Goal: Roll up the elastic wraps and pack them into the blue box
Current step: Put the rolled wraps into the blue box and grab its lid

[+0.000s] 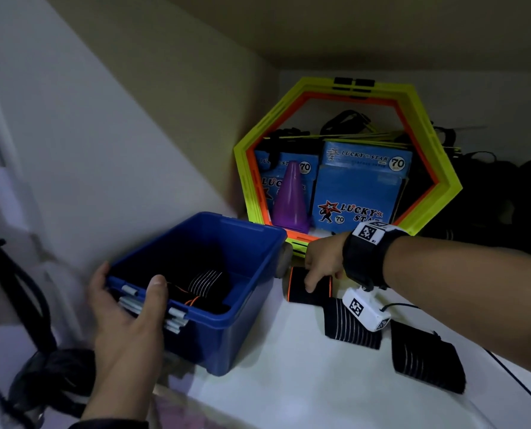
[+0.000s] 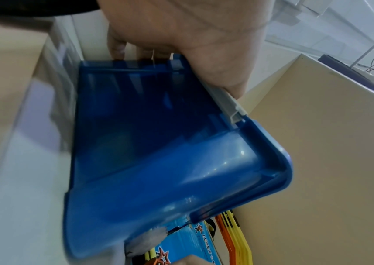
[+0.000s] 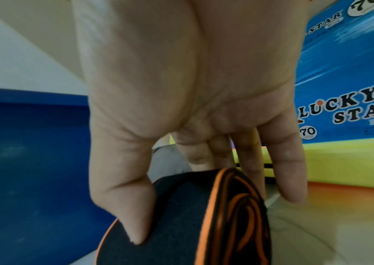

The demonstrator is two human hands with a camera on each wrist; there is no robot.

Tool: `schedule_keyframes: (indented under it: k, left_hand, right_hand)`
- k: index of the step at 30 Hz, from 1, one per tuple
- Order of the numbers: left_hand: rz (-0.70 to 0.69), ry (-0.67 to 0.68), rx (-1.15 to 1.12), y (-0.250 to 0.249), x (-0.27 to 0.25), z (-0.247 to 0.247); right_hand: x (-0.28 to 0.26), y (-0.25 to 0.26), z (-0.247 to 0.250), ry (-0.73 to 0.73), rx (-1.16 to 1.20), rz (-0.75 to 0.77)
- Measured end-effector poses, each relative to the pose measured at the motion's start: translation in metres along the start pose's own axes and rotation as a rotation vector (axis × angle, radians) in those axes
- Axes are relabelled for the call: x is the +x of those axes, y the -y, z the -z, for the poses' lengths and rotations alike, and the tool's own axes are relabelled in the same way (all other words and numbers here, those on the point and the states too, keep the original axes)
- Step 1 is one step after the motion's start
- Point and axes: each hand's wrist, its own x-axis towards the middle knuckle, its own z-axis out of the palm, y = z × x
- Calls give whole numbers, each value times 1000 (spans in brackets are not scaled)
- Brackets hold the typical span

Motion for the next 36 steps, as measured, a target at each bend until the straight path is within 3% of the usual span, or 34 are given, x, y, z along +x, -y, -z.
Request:
schedule_keyframes:
  k: [15,18,23,26,31,36]
  left_hand:
    - [30,23,-33,-6,-5,2]
    - [34,29,-29,-6,-4,2]
    - [51,37,-31,-5,-3,1]
    - [54,33,-41,-6,-5,1]
    - [44,40,-40,-3,-4,2]
    - [36,42,-15,4,0,3]
  right_hand:
    - [7,5,5,11,43,41]
    - [-4,-3,26,-52,56,69]
    - [-44,-19,88,-180,351,103]
    - [-65,-6,116,-248,423,233]
    - [-73,61,128,-88,349,458]
    - [-36,129,121,103,106,421]
